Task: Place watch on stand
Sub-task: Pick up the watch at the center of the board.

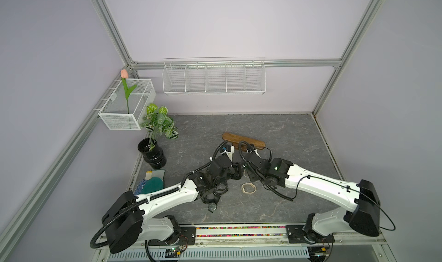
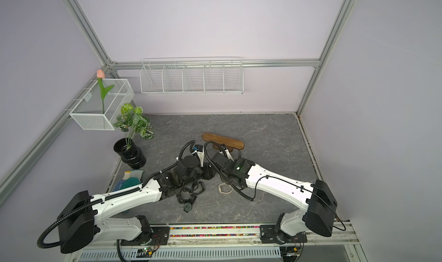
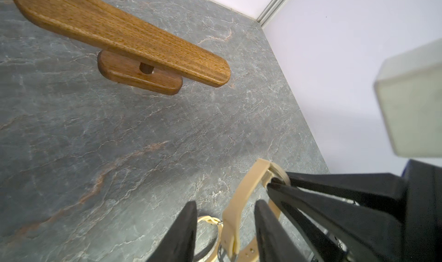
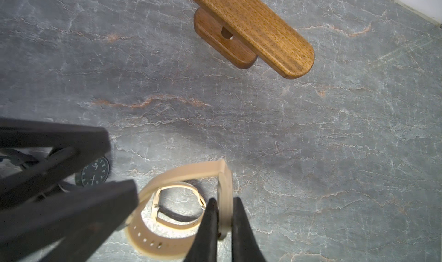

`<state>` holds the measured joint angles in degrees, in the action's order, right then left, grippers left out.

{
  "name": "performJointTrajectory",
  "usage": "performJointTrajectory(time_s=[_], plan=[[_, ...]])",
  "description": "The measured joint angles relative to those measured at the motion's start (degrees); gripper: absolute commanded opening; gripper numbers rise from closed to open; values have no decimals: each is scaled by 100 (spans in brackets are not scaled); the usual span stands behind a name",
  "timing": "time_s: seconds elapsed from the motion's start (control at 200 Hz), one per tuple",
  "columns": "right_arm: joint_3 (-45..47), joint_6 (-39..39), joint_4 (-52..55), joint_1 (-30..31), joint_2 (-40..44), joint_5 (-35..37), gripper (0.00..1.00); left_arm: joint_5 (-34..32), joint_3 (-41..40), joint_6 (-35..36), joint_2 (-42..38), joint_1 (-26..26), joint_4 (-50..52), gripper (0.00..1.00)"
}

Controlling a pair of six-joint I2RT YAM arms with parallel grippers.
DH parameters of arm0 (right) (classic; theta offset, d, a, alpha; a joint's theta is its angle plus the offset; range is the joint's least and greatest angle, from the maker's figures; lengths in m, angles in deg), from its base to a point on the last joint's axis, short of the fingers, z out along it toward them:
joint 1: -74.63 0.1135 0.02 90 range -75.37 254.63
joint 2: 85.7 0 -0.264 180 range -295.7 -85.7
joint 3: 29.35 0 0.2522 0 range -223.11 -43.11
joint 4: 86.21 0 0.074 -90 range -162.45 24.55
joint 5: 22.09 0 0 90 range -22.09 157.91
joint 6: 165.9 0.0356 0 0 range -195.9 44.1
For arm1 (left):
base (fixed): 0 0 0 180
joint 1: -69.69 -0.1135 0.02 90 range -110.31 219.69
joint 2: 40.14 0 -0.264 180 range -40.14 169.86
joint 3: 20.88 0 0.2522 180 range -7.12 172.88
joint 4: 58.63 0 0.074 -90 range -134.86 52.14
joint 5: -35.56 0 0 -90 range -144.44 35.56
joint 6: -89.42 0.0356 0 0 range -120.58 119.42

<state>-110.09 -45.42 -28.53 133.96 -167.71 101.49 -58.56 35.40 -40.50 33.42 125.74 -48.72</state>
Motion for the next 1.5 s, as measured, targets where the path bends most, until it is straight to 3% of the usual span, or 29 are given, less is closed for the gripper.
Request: performJointTrajectory(time_s=[0.545,0.665,0.76,1.1,1.365,1.5], plan=[[-20,-2,-142,0,4,2,8,208,44,118,352,61,-11,41],[-20,-2,-142,0,4,17,8,208,74,164,354,66,24,49],[-20,-2,-142,0,4,46,8,205,79,216,343,79,42,50],[-22,-4,-144,0,4,109,8,103,70,275,208,96,125,47],[-22,-7,-219,0,4,90,8,-9,68,367,175,96,227,38],[-22,-7,-267,0,4,83,8,22,76,387,302,96,223,26]])
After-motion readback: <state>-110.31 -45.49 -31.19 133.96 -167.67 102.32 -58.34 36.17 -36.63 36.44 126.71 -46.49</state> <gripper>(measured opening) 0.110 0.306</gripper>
